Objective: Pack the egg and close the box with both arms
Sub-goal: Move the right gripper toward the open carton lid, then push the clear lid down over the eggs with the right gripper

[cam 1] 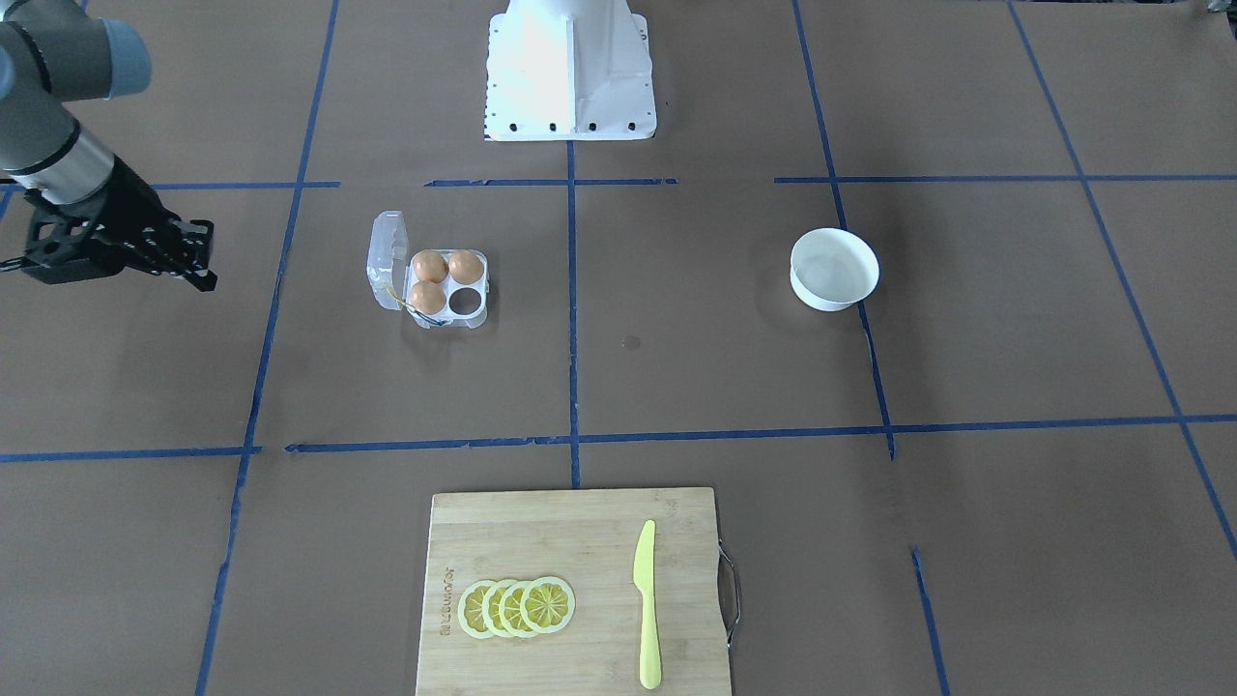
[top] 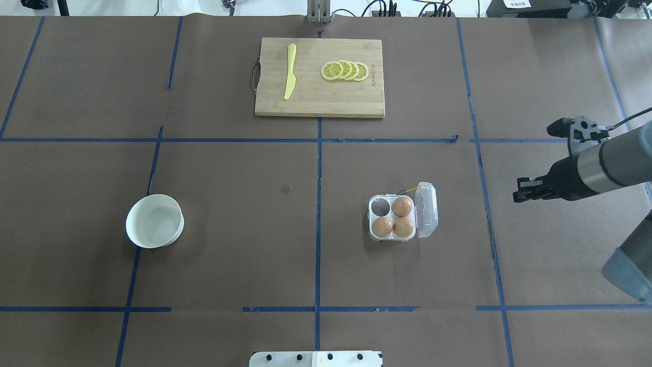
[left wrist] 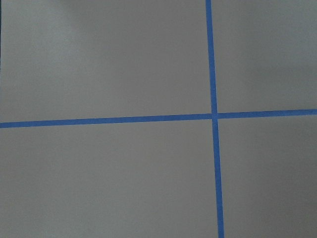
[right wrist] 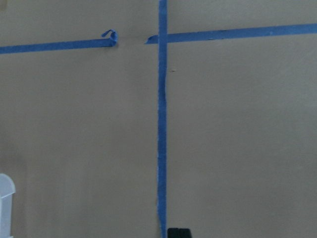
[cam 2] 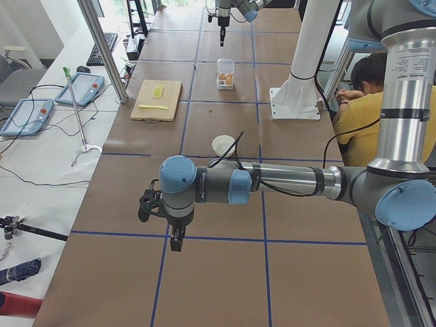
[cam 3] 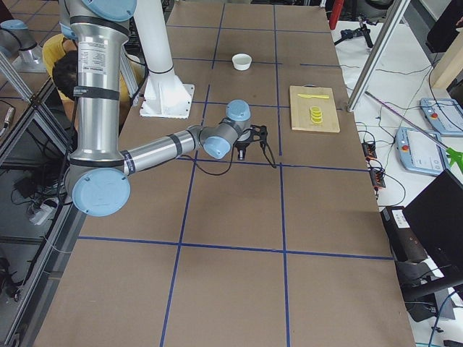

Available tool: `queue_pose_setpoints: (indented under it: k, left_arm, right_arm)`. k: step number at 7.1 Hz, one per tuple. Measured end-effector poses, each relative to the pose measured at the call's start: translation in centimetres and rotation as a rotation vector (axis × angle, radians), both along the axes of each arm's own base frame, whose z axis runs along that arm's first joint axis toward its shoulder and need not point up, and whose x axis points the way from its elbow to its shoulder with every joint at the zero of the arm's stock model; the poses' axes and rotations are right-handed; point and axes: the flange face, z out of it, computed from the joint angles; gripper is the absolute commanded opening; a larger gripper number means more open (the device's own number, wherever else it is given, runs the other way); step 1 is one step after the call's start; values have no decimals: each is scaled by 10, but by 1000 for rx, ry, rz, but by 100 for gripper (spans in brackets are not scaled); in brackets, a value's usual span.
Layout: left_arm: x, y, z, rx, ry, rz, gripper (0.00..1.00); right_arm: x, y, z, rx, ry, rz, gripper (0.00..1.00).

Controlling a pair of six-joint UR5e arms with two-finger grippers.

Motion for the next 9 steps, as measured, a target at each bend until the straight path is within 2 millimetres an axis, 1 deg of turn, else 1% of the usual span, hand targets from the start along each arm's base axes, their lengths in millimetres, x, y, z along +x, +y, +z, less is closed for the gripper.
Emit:
queue_pose_setpoints:
  k: [1,2,3,4,5,6,7,8,9]
  left_arm:
    - [2,-1,-1,3,0,4,100]
    - [3,-2,-2,6,0,6,100]
    - [3,-3,-3,9,0,7,100]
    - [3,-3,-3,11,0,7,100]
    - [3,-4,-4,12,0,8,100]
    - [3,-4,-4,13,0,8,100]
    - [3,-4,-4,13,0,8,100]
    - [3,-4,-4,13,0,8,100]
    - [3,-4,-4,14,0,8,100]
  right_arm:
    - [-36,12,-20,-7,-30,14,0]
    - [-67,20,-46,-10,-72,27,0]
    - [-96,24,-80,-15,-124,46,0]
    - [-119,27,-112,-17,-173,66,0]
    - [-129,28,-128,-19,-196,77,0]
    - [-131,28,-128,-25,-194,83,0]
    - [-129,28,-120,-32,-179,88,0]
    - [-120,22,-108,-44,-144,99,0]
    - [-107,12,-96,-52,-89,108,0]
